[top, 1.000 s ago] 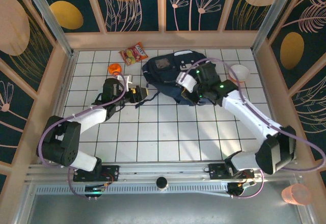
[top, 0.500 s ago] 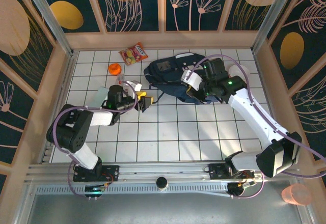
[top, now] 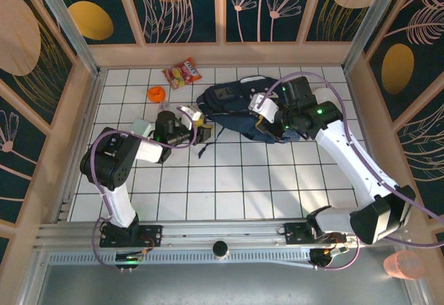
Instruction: Pack books, pencil case, and school supplies into a backpack
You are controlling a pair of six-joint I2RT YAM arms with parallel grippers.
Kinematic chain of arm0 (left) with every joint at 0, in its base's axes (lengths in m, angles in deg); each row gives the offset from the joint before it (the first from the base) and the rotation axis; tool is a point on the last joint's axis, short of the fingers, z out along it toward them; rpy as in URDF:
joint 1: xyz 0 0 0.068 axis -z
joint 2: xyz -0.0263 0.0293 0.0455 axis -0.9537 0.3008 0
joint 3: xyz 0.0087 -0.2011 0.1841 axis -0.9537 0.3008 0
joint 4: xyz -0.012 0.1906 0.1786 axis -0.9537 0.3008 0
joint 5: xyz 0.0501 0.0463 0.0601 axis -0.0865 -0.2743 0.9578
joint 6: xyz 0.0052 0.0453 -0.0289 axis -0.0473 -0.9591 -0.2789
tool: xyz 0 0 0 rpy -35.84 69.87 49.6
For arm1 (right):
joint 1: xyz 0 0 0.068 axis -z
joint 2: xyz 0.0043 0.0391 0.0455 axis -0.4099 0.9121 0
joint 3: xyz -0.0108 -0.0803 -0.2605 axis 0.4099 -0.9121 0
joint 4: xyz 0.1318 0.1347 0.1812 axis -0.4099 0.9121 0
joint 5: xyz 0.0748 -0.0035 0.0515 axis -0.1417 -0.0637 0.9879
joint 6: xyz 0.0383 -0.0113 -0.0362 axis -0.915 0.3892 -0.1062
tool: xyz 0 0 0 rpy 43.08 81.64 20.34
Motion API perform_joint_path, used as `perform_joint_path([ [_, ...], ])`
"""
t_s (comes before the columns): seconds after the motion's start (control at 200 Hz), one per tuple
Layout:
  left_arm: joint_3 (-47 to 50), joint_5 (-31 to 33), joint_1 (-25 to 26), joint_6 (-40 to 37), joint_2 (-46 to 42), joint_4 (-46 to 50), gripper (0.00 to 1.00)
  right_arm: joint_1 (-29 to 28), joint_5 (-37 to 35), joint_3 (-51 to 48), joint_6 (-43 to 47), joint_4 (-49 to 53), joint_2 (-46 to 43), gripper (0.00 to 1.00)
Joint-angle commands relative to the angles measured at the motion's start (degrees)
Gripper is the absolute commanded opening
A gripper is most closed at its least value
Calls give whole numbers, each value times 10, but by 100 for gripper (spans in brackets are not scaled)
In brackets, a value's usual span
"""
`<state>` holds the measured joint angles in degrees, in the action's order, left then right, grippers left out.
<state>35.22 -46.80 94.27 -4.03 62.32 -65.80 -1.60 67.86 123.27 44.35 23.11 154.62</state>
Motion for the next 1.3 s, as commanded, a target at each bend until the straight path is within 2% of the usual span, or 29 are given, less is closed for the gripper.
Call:
perform_joint_path([
  [0.0,-17,-32,5,-29,15,-37,50,4,22,29,9,-24,-30,0],
  [0.125,-16,-52,6,-39,20,-39,34,6,17,25,6,-28,-31,0],
  [0.23,-13,-82,8,-43,16,-44,26,7,11,19,-1,-36,-31,0],
  [0.45,-10,-84,9,-40,2,-38,9,8,7,3,-7,-49,-33,0],
  [0.575,-10,-78,9,-34,4,-36,10,9,6,0,-7,-48,-34,0],
  [0.691,-16,-62,9,-9,13,-43,28,10,8,-4,-9,-49,-38,0],
  [0.806,-22,-55,9,21,25,-68,33,10,13,-6,-11,-49,-44,0],
  [0.926,-33,-39,8,32,36,-78,30,10,14,-11,-13,-51,-49,0],
  [1.096,-51,-57,9,37,43,-71,25,11,15,-23,-17,-57,-55,0],
  [1.206,-48,-61,9,36,38,-70,9,12,8,-30,-26,-66,-57,0],
  [1.291,-49,-85,9,27,30,-46,2,12,-24,-42,-48,-90,-55,0],
])
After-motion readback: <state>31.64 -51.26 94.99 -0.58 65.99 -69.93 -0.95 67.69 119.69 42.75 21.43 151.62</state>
